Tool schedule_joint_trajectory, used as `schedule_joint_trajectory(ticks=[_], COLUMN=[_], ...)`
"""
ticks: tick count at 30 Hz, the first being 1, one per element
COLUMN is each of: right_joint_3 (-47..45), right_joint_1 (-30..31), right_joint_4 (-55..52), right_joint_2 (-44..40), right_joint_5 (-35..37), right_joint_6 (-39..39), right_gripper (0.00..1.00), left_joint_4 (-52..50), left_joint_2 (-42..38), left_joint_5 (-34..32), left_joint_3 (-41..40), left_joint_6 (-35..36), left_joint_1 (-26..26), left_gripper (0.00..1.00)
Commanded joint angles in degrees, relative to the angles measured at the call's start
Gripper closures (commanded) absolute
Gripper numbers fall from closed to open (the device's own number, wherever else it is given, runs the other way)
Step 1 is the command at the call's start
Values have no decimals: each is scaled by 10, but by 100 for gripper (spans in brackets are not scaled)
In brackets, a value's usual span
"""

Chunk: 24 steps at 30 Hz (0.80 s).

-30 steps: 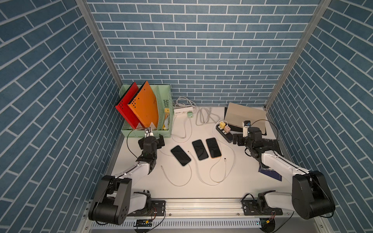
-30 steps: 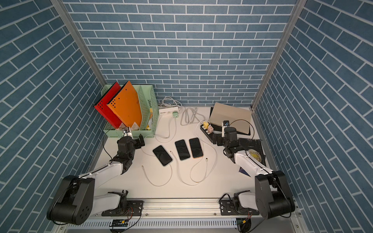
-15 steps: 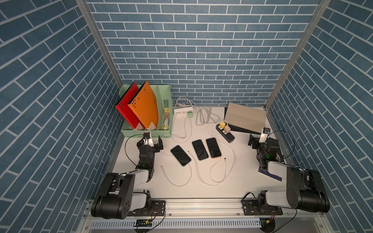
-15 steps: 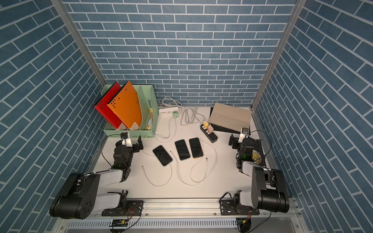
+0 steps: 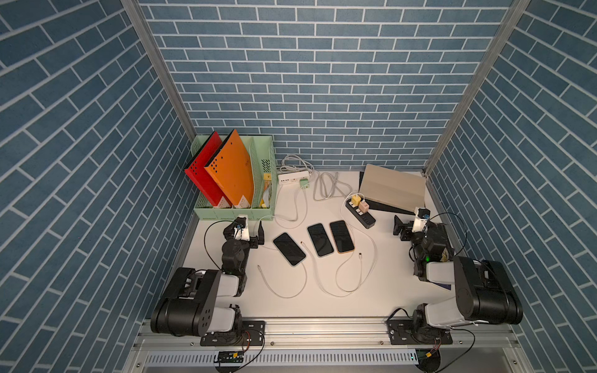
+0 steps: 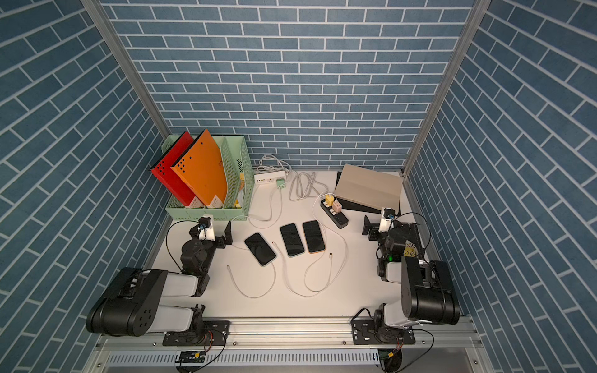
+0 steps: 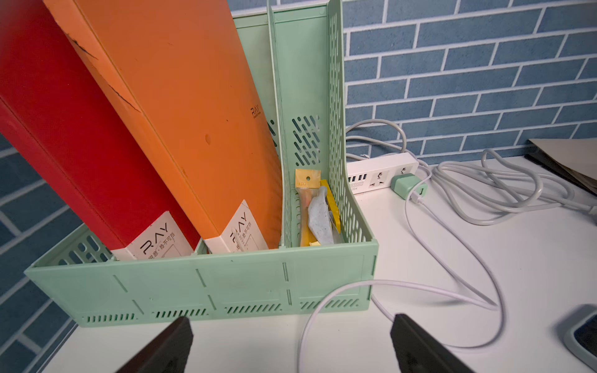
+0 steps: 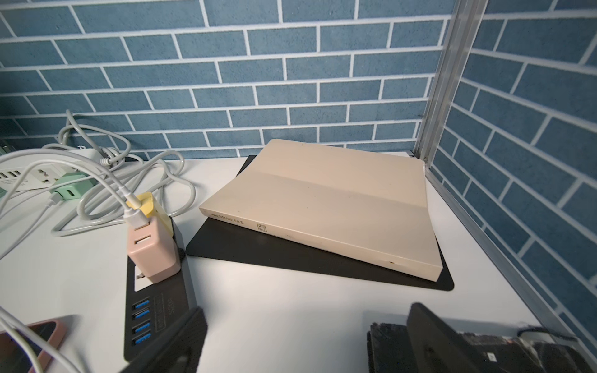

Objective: Unplug the charging cable from the phone
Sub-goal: Reset both arms

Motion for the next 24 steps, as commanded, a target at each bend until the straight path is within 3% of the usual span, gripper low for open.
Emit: schedule_joint_trajectory(ticks=[1, 5, 7, 11, 16, 24], right_joint_3=[-8, -4, -8, -19, 5, 5], right_joint_1=[1, 3, 4, 7, 26, 28], right_joint_4=[33, 27, 40, 67, 22, 23], right_joint_2=[5, 7, 10, 16, 20, 20], right_joint_5=[-16, -18, -35, -66, -27, -25], right_joint_6=[-13, -17, -24, -37, -49, -50], right_gripper=[0, 1, 1, 0, 1, 1], left_joint_4=[20, -12, 42, 21, 15, 10], left_joint_2=[2, 24, 64, 62, 62, 62], left_joint_5=[8, 34, 21, 26, 21, 17], left_joint_3=[8, 34, 29, 38, 41, 44], left_joint_6=[8, -2, -20, -28, -30, -30], left_joint_1=[2, 20, 30, 38, 37, 38], left_gripper=[0, 0, 0, 0, 0, 0])
